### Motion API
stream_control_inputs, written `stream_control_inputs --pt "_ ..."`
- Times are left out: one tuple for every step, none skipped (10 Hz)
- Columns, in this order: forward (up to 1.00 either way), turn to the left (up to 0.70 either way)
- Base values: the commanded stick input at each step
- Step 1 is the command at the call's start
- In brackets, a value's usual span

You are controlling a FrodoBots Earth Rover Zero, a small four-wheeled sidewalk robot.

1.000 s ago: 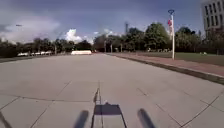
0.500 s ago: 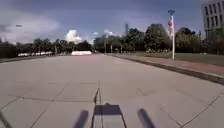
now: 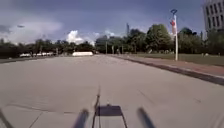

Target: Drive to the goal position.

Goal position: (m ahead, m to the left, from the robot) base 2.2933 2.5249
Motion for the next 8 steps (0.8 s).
stream_control_inputs --pt "1.00 -0.02" --pt "1.00 -0.02" --pt "1.00 -0.02" --pt "1.00 -0.02" --pt "1.00 -0.02" --pt "1.00 -0.02" --pt "1.00 -0.02" --pt "1.00 -0.02"
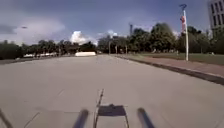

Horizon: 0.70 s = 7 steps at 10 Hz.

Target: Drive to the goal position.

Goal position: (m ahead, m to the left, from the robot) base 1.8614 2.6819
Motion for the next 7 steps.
stream_control_inputs --pt "1.00 -0.02" --pt "1.00 -0.02" --pt "1.00 -0.02" --pt "1.00 -0.02" --pt "1.00 -0.02" --pt "1.00 -0.02" --pt "1.00 -0.02"
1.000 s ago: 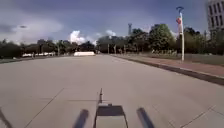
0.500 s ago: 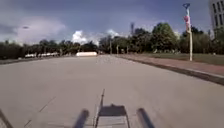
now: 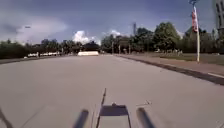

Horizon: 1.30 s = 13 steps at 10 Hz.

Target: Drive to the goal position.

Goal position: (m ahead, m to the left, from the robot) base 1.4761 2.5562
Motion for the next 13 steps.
stream_control_inputs --pt "1.00 -0.02" --pt "1.00 -0.02" --pt "1.00 -0.02" --pt "1.00 -0.02" --pt "1.00 -0.02" --pt "1.00 -0.02" --pt "1.00 -0.02" --pt "1.00 -0.02" --pt "1.00 -0.02" --pt "1.00 -0.02" --pt "1.00 -0.02" --pt "1.00 -0.02" --pt "1.00 -0.02"
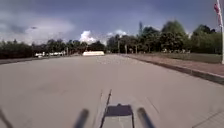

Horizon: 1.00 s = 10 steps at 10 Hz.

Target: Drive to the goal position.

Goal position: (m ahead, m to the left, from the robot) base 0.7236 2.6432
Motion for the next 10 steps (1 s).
stream_control_inputs --pt "1.00 -0.02" --pt "1.00 -0.02" --pt "1.00 -0.02" --pt "1.00 -0.02" --pt "1.00 -0.02" --pt "1.00 -0.02" --pt "1.00 -0.02" --pt "1.00 -0.02" --pt "1.00 -0.02" --pt "1.00 -0.02"
